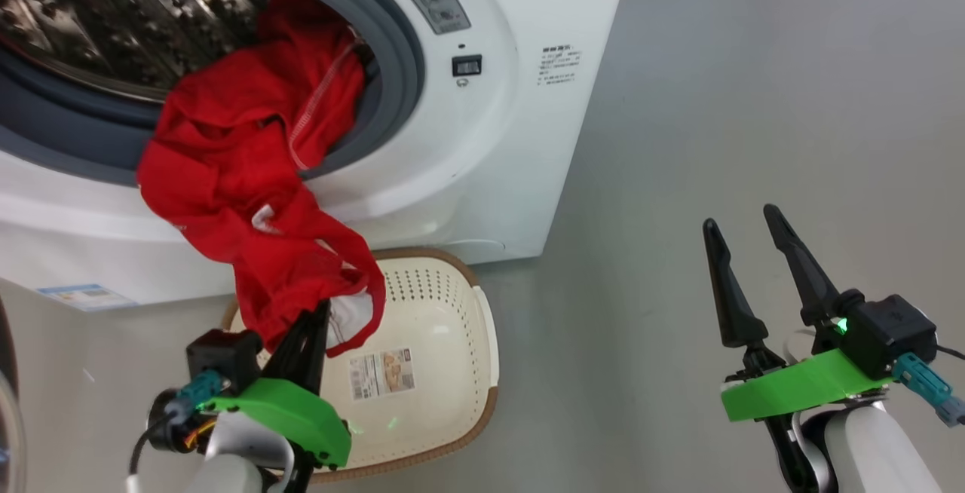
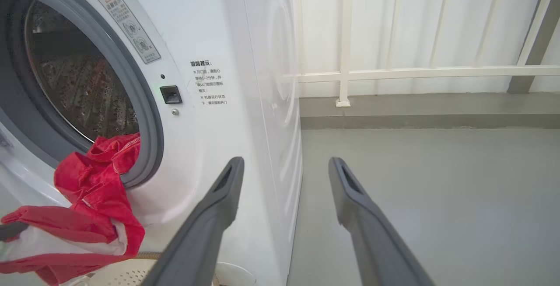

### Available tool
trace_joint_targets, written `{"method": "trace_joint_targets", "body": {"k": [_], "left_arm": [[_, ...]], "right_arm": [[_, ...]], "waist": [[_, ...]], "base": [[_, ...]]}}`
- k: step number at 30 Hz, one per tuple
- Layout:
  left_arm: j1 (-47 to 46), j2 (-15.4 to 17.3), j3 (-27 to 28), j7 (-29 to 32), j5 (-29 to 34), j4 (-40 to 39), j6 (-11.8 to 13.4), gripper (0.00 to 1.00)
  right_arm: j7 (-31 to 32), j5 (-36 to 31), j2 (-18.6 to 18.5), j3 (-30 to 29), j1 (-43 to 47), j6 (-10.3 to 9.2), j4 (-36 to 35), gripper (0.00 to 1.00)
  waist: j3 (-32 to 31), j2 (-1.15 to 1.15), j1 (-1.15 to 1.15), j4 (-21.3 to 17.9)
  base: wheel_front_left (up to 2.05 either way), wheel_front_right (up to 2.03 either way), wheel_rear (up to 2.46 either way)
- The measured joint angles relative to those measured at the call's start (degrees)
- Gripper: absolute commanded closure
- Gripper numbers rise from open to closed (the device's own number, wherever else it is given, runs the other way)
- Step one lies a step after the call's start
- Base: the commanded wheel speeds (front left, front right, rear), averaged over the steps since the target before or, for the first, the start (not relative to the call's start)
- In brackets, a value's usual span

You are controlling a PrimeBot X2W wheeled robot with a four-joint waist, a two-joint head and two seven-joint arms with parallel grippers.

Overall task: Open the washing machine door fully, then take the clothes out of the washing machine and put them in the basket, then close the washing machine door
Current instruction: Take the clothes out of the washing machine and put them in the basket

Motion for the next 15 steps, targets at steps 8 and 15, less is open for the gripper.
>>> {"method": "trace_joint_targets", "body": {"k": [8,15], "left_arm": [[-7.79,-2.59,-1.43,-2.07,-0.87,18.35,-4.80,1.00],[-13.17,-4.57,-2.41,-3.03,-2.43,30.78,-7.17,1.00]], "right_arm": [[0.00,0.00,-0.01,0.42,-1.42,0.00,-0.09,0.00],[0.00,0.01,-0.02,0.64,-3.11,0.00,-0.22,0.00]], "waist": [[3.64,0.00,0.00,-0.91],[6.09,0.00,0.00,-1.54]], "base": [[0.00,0.00,0.00],[0.00,0.00,0.00]]}}
